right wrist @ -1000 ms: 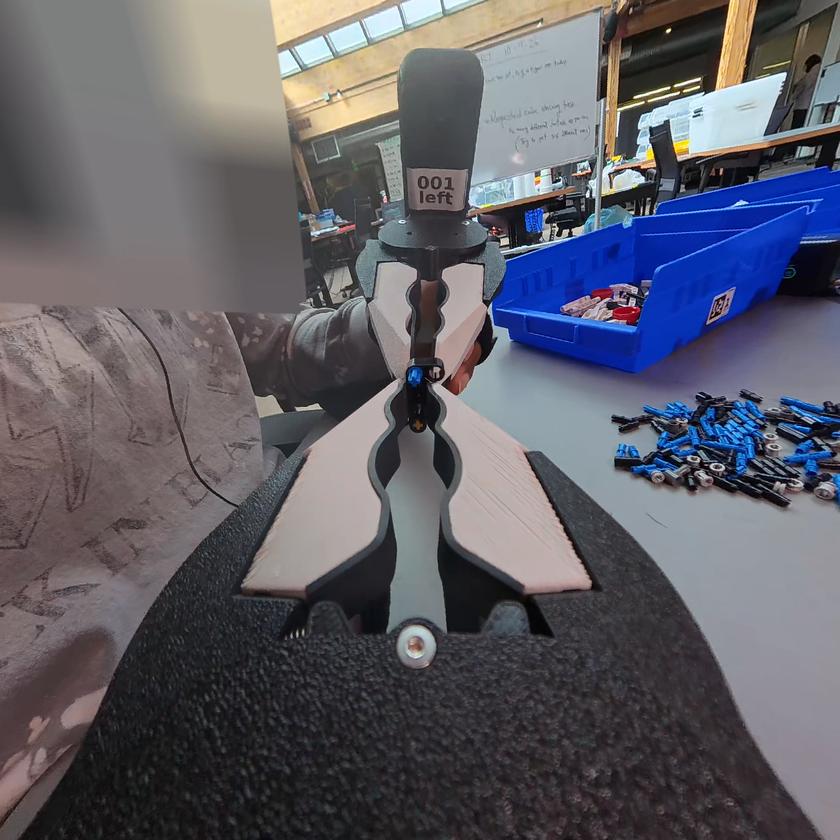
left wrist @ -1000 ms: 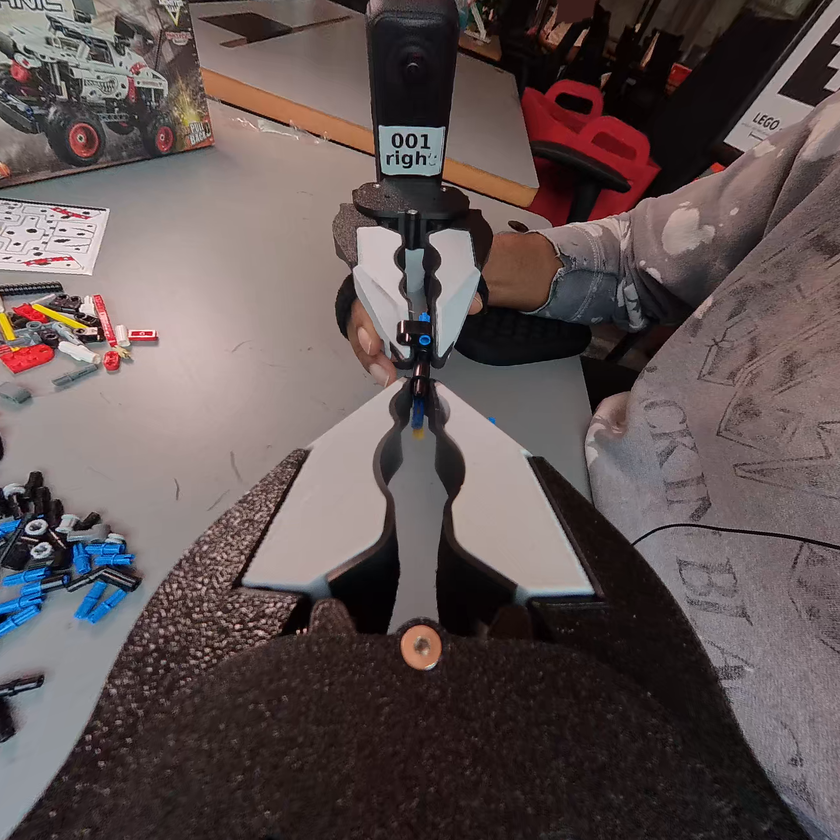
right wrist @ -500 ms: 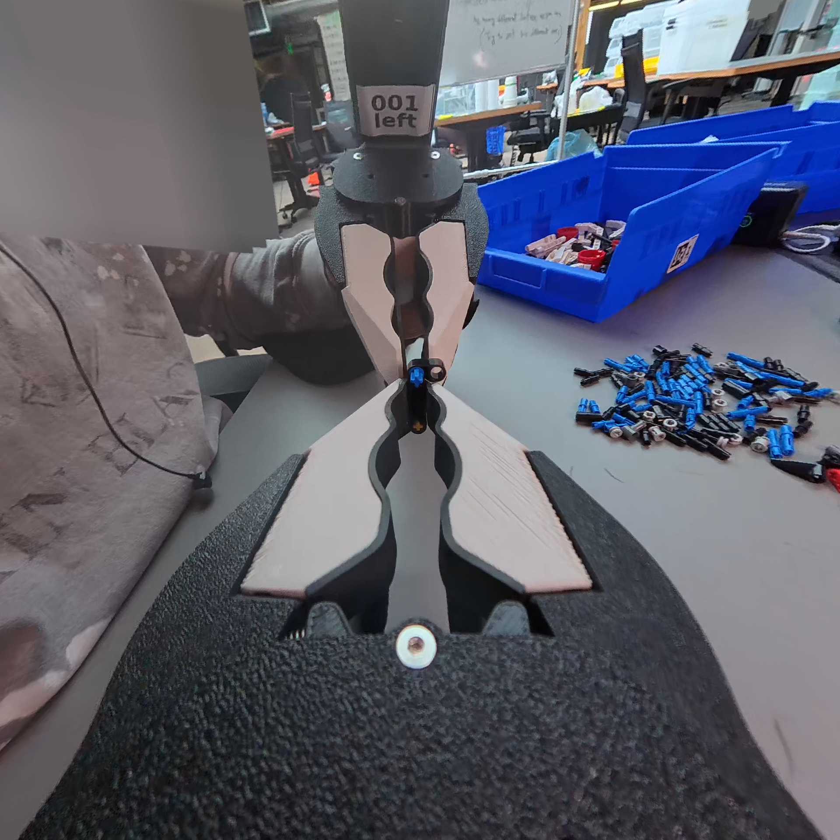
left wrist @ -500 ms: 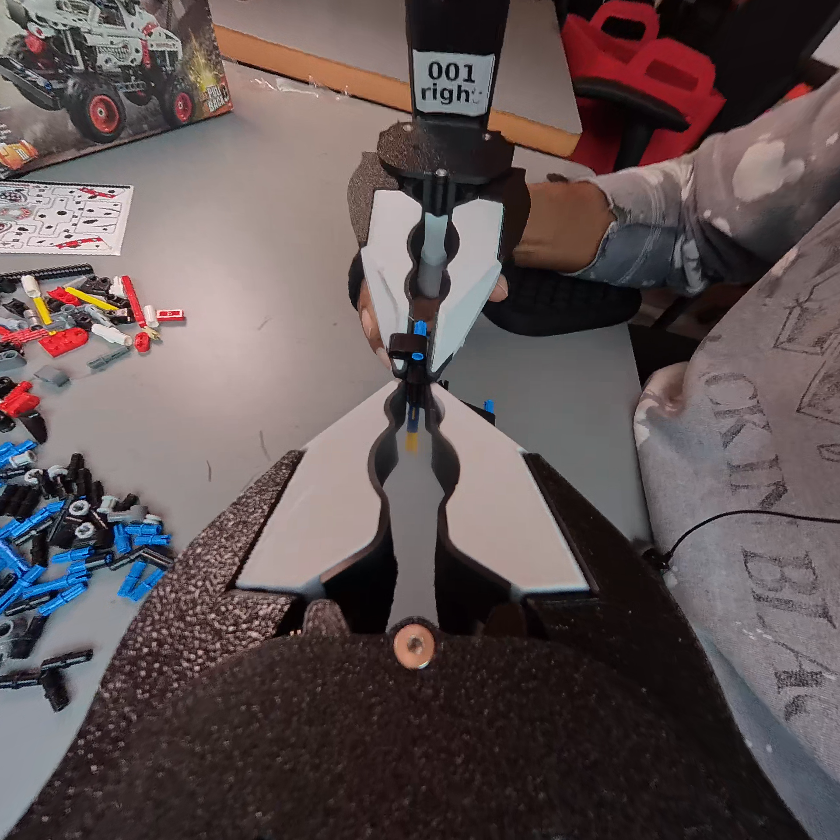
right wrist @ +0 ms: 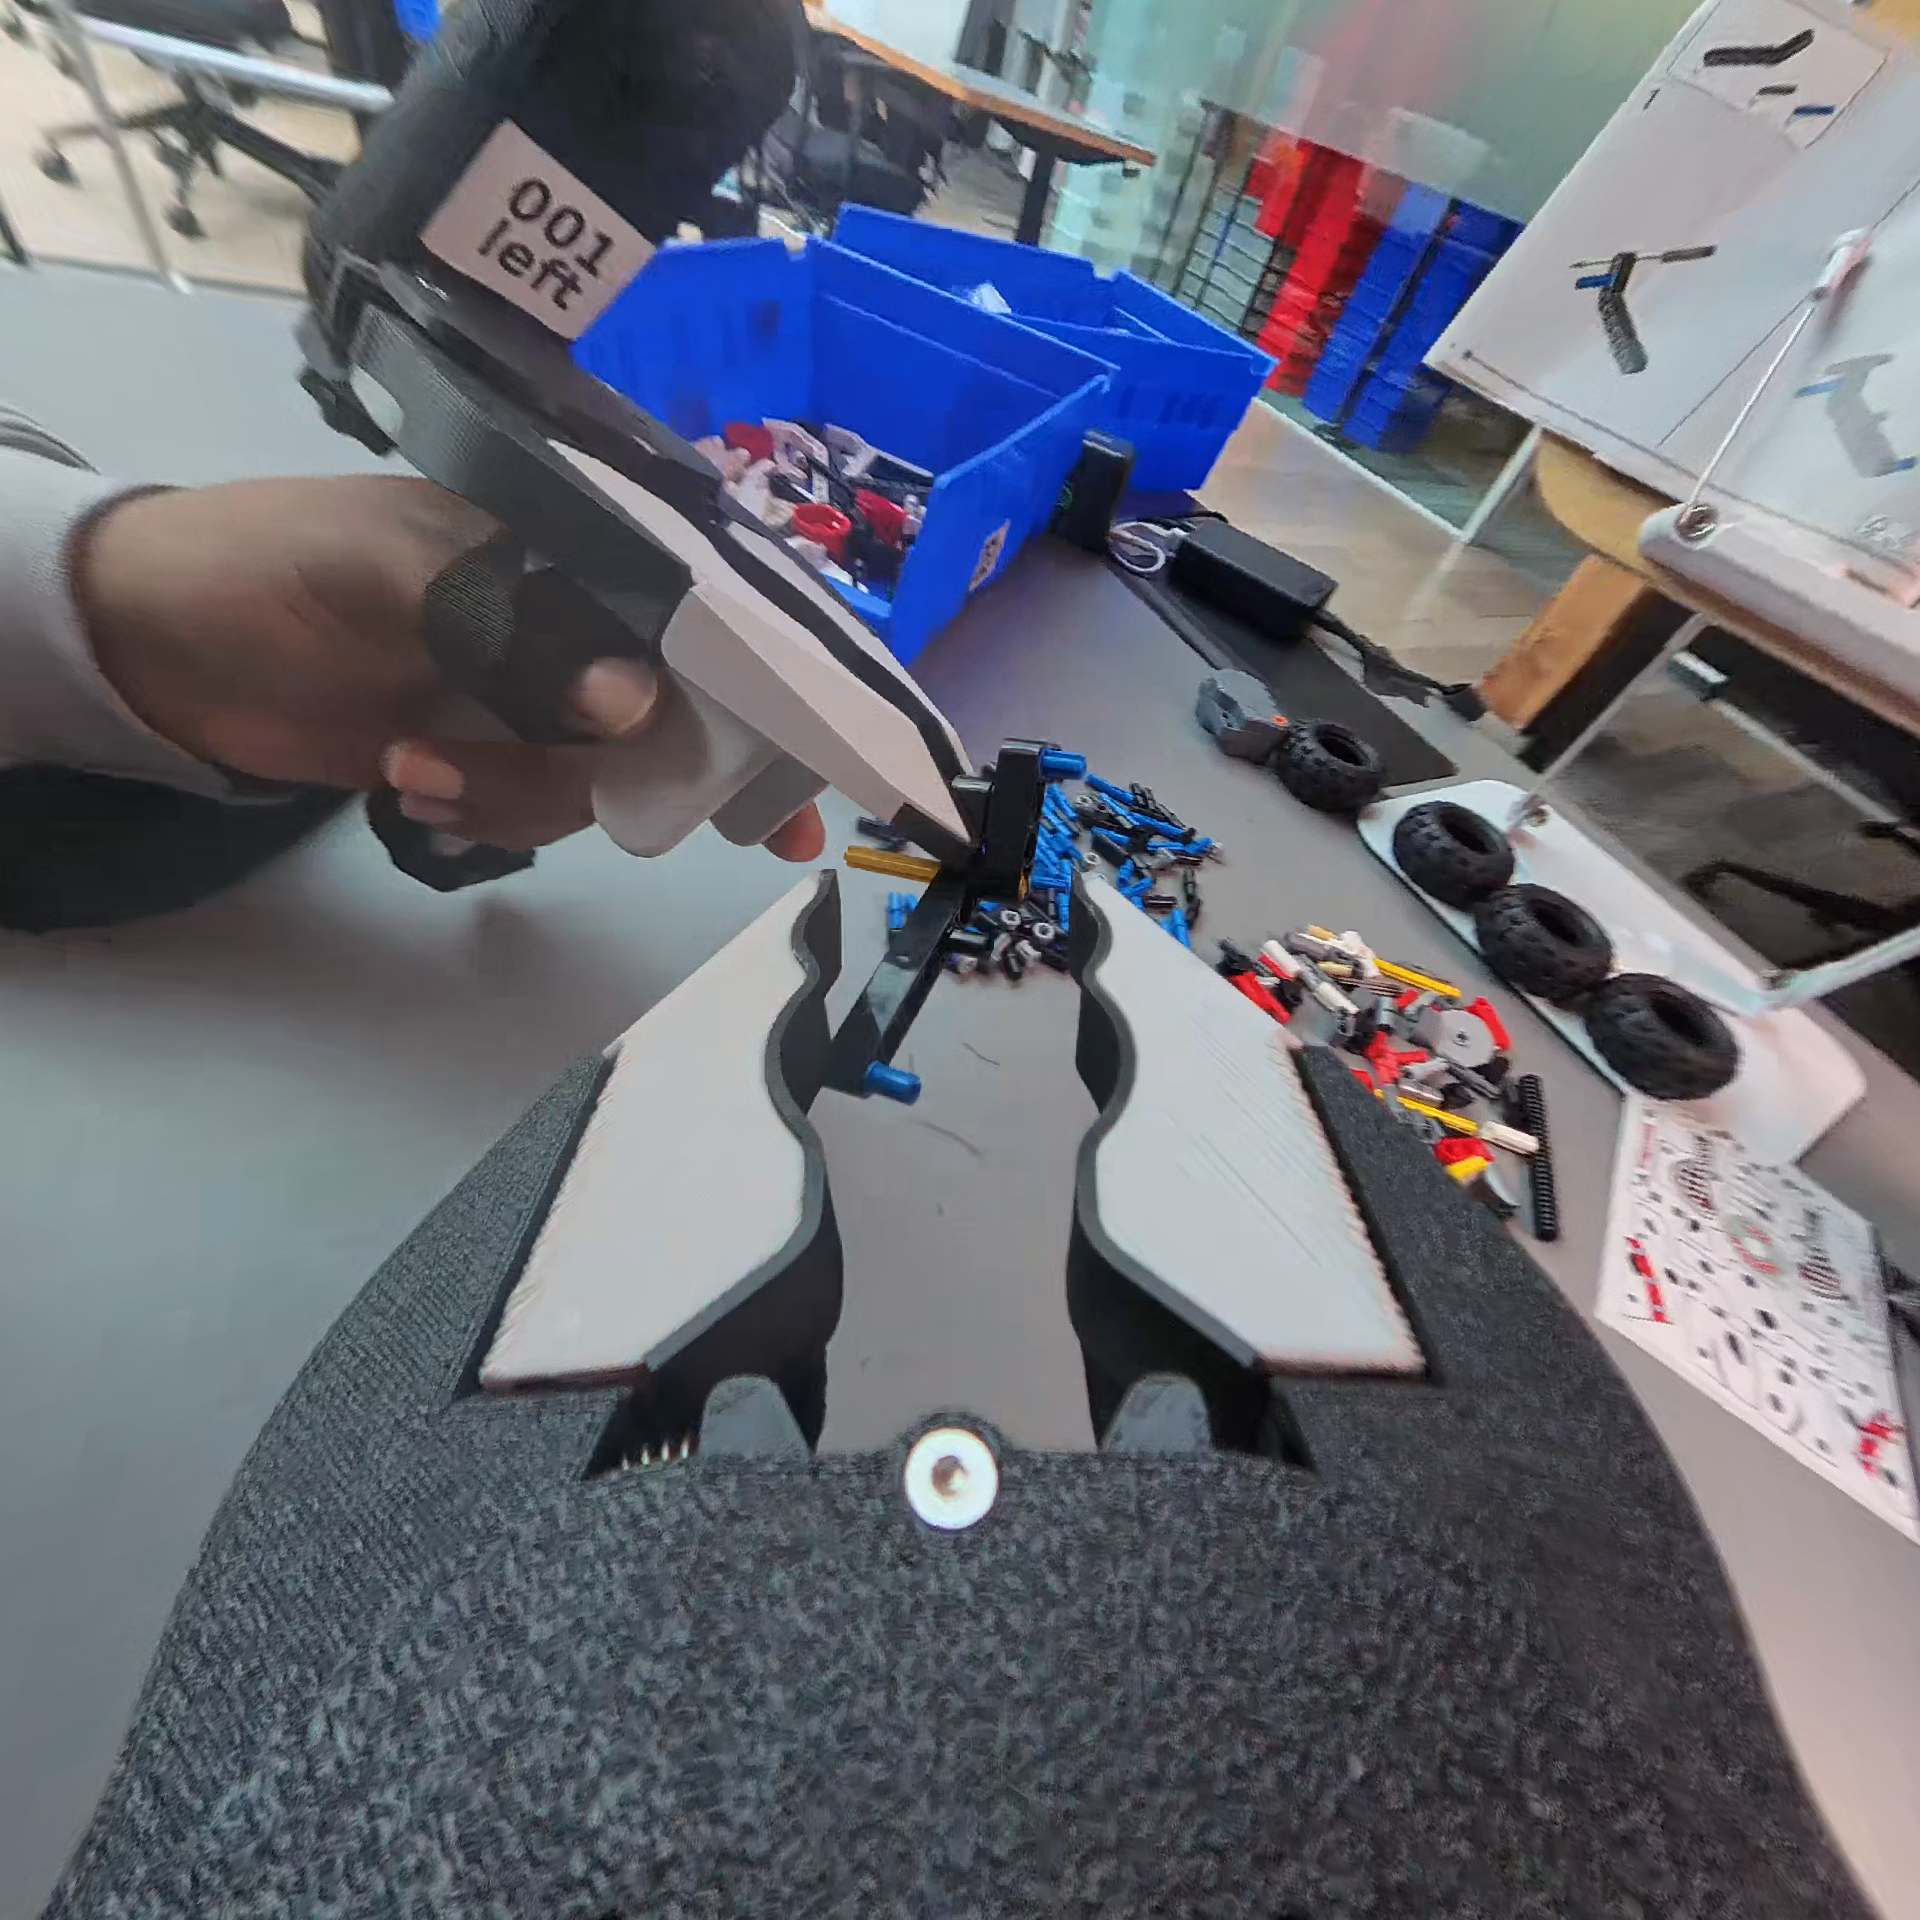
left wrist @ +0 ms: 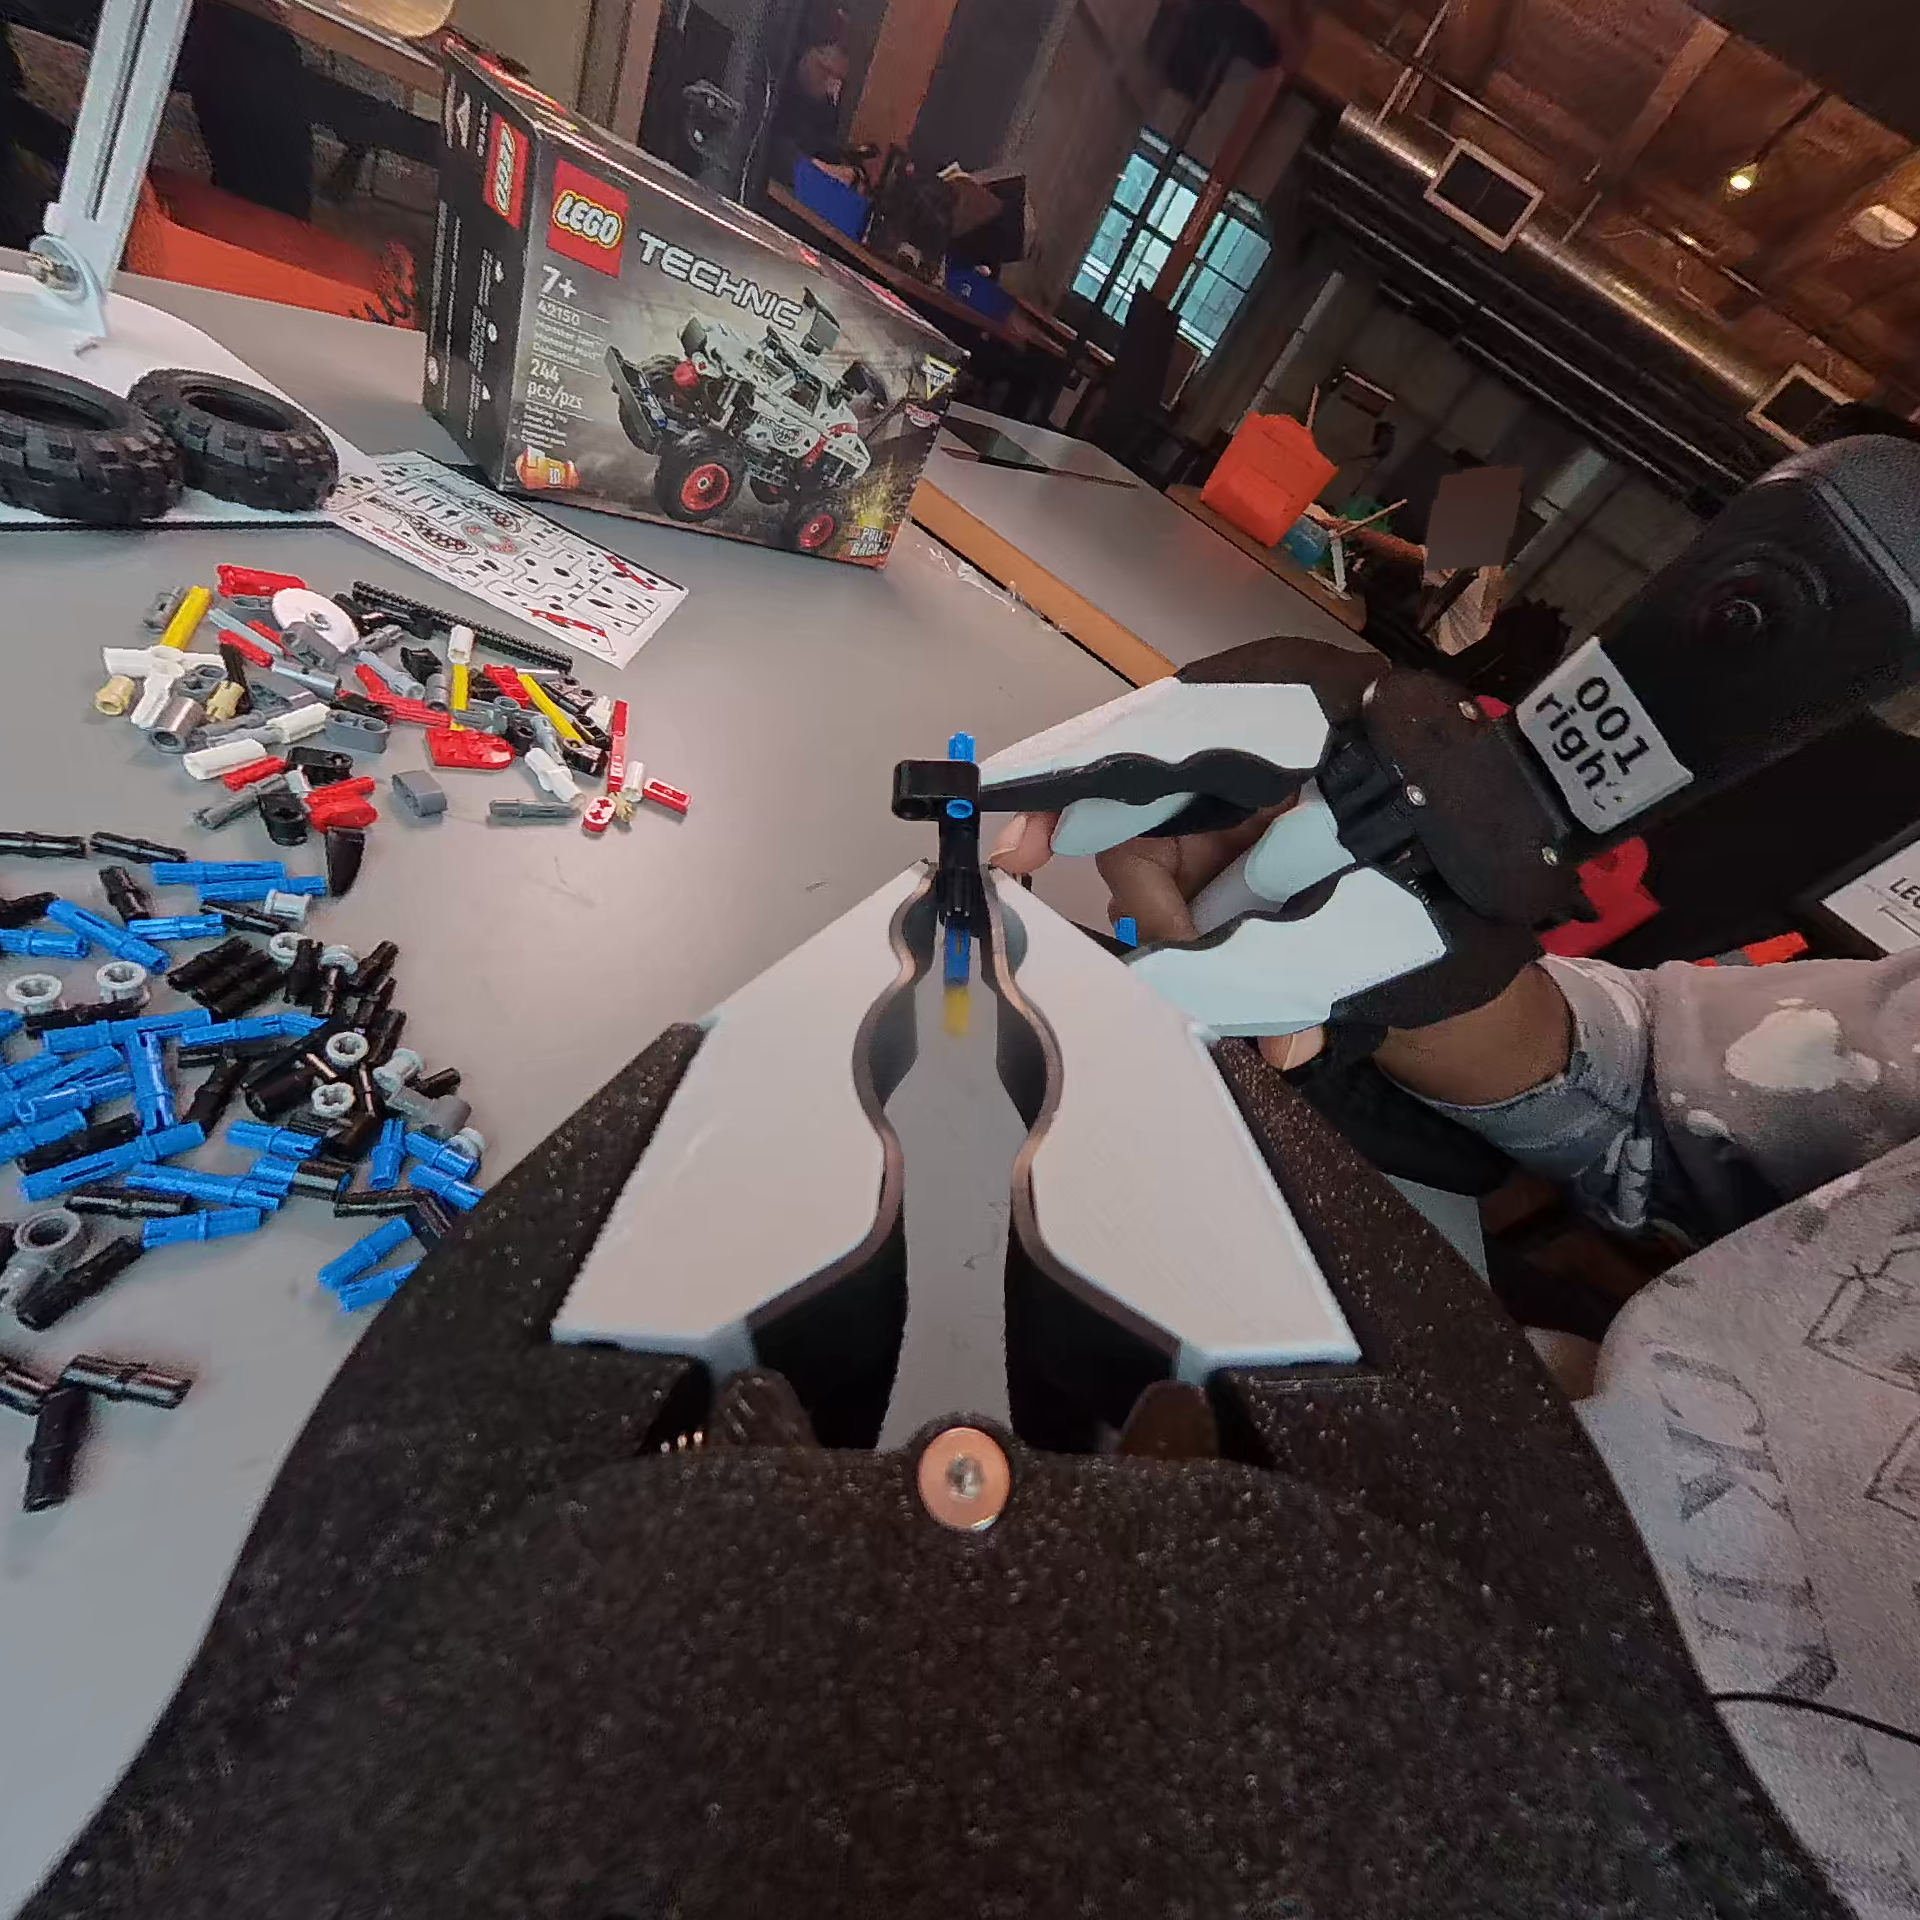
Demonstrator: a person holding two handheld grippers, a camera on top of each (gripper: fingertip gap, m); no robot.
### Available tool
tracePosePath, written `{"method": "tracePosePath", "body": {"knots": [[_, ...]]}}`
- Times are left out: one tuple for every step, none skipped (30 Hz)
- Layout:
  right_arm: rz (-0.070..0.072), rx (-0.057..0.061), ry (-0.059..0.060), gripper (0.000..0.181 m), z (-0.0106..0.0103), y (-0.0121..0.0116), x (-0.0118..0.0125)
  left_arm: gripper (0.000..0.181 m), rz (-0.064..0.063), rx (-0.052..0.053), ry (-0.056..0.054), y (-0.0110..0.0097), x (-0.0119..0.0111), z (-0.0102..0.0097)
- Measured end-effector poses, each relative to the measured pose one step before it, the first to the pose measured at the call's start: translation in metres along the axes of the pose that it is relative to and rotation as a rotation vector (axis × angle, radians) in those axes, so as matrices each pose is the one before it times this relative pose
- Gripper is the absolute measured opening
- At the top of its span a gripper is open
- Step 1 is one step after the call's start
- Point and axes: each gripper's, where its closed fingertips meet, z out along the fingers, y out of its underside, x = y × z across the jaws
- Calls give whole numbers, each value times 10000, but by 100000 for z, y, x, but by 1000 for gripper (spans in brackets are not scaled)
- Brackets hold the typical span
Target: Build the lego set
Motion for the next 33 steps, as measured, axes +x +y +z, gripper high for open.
{"method": "tracePosePath", "body": {"knots": [[-417, -171, 414, 42, 172, 68, 146, 6, 60, 74, -86, 25, 143, 217], [-276, -222, 275, 36, 176, 230, 55, 7, 19, 67, 1, 10, 251, 217], [-236, -196, 187, 32, 159, 303, 41, 7, 3, 16, -89, 61, 77, 187], [-239, -23, 174, 32, 39, 182, 149, 8, 31, -7, -82, 79, -36, 117], [-231, 119, 92, 29, -99, 24, 129, 12, 16, -15, 140, 36, 184, 40], [-202, 183, 180, 20, -237, -48, 405, 18, -47, -31, 298, -7, 331, -41], [-94, 63, -98, 19, -168, 107, 120, 28, -84, 29, 290, -210, 279, -164], [98, 94, -267, 19, -181, 81, -26, 33, -37, 105, 190, -363, 135, -317], [275, 130, -107, 18, -249, -11, 235, 35, 41, 63, 104, -296, 5, -378], [163, 71, -215, 18, -224, -13, 41, 35, 90, -32, 48, -97, -69, -351], [165, 97, -157, 17, -190, -87, 65, 29, 115, -96, 91, 73, 54, -252], [240, 191, -289, 17, -154, -244, -189, 23, 97, -144, 174, 204, 240, -129], [343, 179, -413, 16, -76, -260, -395, 17, 60, -150, 173, 210, 308, 27], [369, 242, -435, 16, -34, -331, -486, 13, 61, -103, 226, 149, 448, 112], [301, 112, -359, 16, 8, -87, -374, 8, 89, -74, 254, 94, 554, 151], [295, 94, -352, 16, 17, -60, -365, 8, 123, -71, 110, 95, 389, 166], [252, 78, -220, 15, -9, 6, -179, 7, 145, -76, -61, 96, 105, 112], [114, -36, -110, 15, -17, 163, -8, 7, 59, -118, -147, 152, -123, 54], [-37, -129, 40, 16, 75, 235, 85, 7, -87, -102, -152, 144, -220, 33], [-112, -167, 171, 16, 125, 208, 140, 6, -158, -20, -175, 90, -336, 1], [-84, -244, 268, 16, 204, 217, 241, 6, -165, 63, -203, 32, -408, -24], [-118, -205, 304, 17, 243, 153, 233, 4, -180, 131, -191, -45, -407, -49], [-180, -131, 391, 17, 200, 88, 314, 4, -257, 175, -114, -107, -326, -24], [-210, -78, 329, 18, 160, 42, 180, 3, -367, 200, -15, -125, -212, 47], [-174, -88, 315, 18, 127, 52, 212, 3, -438, 222, 50, -114, -144, 86], [-102, -43, 250, 19, 92, 23, 174, 2, -478, 220, 95, -70, -94, 140], [-34, -36, 252, 19, 75, 40, 238, 2, -483, 215, 100, -64, -55, 151], [-30, 31, 234, 19, 20, -8, 222, 2, -453, 227, 67, -94, -75, 117], [-66, 0, 231, 19, 30, 31, 202, 2, -390, 184, 44, -62, -62, 112], [-106, 4, 252, 19, 19, 10, 243, 1, -311, 170, 33, -45, -40, 95], [-100, 61, 240, 19, 0, -52, 234, 1, -294, 183, 65, -85, 20, 59], [-26, 127, 181, 19, -33, -131, 169, 2, -315, 201, 108, -127, 98, 37], [-5, 142, 105, 19, -36, -158, 89, 2, -296, 194, 119, -142, 114, -1]]}}
